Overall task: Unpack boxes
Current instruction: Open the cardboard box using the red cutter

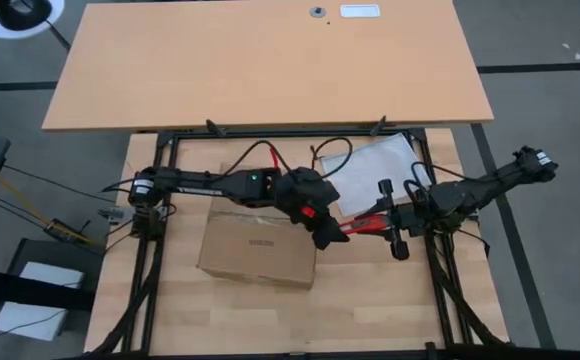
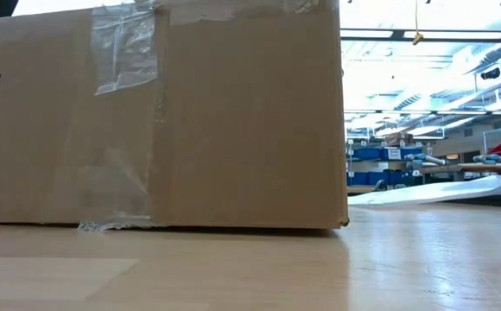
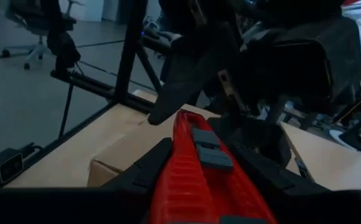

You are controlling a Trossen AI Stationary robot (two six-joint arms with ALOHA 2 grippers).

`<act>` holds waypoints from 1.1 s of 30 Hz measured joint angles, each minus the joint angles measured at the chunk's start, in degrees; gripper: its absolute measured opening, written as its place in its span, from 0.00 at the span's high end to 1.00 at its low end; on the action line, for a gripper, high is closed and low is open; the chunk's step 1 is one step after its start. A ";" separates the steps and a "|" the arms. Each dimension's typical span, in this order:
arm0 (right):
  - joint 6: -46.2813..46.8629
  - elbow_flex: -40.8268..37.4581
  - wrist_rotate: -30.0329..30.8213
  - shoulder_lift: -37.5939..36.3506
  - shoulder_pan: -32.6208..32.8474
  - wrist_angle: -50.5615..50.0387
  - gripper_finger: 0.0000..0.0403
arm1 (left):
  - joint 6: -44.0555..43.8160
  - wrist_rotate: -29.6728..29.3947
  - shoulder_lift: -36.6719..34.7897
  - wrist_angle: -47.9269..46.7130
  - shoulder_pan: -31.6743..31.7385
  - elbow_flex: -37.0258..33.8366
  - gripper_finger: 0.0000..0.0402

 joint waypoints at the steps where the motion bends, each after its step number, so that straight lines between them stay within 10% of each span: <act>1: -0.01 0.00 -0.01 0.02 0.00 -0.13 0.63 | 0.08 0.00 0.00 1.31 0.00 -0.37 0.49; 11: 0.31 0.04 -0.17 -0.02 0.02 -0.13 0.59 | 4.74 -0.63 0.00 3.06 0.20 -0.48 0.88; 33: 44.48 0.03 -0.68 -7.32 -0.01 1.67 0.39 | 16.04 -26.39 -0.11 -16.52 -6.74 16.63 0.89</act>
